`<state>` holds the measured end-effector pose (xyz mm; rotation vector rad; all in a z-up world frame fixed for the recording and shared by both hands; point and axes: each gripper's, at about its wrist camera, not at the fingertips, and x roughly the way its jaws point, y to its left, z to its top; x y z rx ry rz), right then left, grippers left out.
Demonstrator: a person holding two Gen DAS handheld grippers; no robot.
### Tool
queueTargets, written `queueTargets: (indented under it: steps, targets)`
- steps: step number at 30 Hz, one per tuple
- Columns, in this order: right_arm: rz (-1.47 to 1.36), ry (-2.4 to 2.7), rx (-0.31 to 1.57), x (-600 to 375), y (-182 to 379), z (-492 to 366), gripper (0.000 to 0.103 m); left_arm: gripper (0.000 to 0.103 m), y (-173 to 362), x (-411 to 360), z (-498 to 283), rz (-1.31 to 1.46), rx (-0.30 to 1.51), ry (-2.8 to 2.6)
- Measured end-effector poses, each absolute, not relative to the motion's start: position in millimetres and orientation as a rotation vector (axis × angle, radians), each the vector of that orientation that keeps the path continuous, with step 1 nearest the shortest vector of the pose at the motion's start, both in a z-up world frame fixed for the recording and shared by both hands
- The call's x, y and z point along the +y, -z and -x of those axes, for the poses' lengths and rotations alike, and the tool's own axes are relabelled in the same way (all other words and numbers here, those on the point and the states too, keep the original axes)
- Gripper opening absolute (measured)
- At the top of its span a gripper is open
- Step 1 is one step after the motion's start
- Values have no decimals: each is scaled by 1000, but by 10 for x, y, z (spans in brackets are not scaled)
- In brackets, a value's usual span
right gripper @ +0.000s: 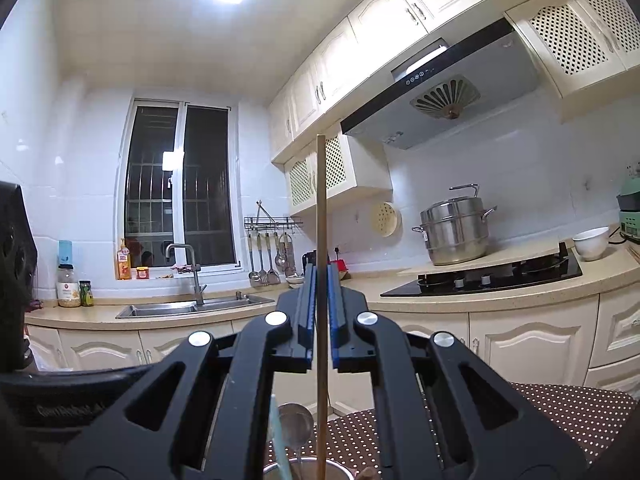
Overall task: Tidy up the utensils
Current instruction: 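Release the knife into the cup with the left gripper while the right releases the chopstick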
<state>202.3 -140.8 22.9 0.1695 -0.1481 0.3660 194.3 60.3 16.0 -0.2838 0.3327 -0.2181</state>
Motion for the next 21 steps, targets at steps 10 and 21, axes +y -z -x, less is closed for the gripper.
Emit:
queueTargets:
  steps: [10, 21]
  targets:
    - [-164, -366, -160, -1372, -266, -1970, 7, 42, -279, 626, -1771, 249, 291, 173]
    - [-135, -337, -115, -1413, -281, -1875, 47, 43, -346, 662, -1656, 252, 298, 153]
